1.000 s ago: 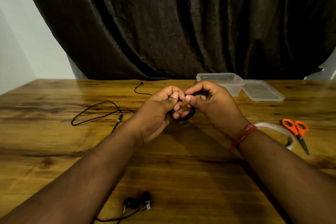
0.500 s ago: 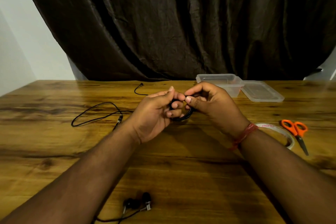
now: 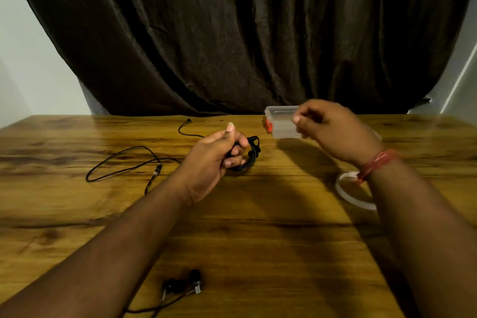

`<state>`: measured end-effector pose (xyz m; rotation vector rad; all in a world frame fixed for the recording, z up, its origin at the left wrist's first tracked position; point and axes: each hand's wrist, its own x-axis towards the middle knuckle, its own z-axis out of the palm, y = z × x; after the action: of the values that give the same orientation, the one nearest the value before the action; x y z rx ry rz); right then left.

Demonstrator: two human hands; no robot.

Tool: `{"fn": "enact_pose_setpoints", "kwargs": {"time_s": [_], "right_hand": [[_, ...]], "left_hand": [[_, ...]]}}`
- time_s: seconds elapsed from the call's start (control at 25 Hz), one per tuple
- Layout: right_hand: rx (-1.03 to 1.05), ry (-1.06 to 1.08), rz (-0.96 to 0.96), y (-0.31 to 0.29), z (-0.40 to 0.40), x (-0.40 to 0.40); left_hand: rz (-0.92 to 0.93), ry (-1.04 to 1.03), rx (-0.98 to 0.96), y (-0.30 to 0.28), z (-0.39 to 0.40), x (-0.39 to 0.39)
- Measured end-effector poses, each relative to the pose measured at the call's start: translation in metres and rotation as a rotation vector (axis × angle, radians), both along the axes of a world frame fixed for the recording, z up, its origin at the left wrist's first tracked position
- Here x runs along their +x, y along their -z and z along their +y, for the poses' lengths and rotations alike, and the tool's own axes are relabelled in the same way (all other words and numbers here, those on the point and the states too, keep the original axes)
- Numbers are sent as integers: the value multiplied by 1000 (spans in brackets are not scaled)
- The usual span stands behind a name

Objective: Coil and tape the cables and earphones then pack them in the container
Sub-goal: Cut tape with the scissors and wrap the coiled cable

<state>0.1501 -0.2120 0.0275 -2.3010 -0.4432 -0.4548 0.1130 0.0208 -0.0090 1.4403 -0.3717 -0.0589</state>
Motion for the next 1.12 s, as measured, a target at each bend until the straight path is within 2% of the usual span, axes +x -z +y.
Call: {"fn": "enact_pose_setpoints", "kwargs": {"time_s": [0.08,0.16,0.24,0.32,0.52,0.6,0.68,0.8,0.96,1.12], "right_hand": [[-451,112,112,-11,-24,-2],[-736,123,419,-16,-34,-10],[-783,78,720,-16,-34,-17],[-794,70,831,-14,-30,-21],[-832,30,766,-8,-13,-26],[-800,-17,657,-2,-3,-27],[-791,-54,462,4,7,-26],[-586,-159,309,7,18,-20],[-272,-242,230,12,30,-15],[-82,-312,233,18,38,-15]], "left_hand": [[-18,-28,36,0,-2,-2],[-47,-84,118,0,-1,-2],[-89,-144,234,0,-1,-2],[-121,-180,347,2,0,-2],[-132,-198,401,3,-1,0],[-128,-190,386,3,-1,1],[-132,-186,368,4,1,4],[-134,-206,332,5,2,5],[-281,-276,628,8,6,4],[-365,-274,761,7,3,3]]}}
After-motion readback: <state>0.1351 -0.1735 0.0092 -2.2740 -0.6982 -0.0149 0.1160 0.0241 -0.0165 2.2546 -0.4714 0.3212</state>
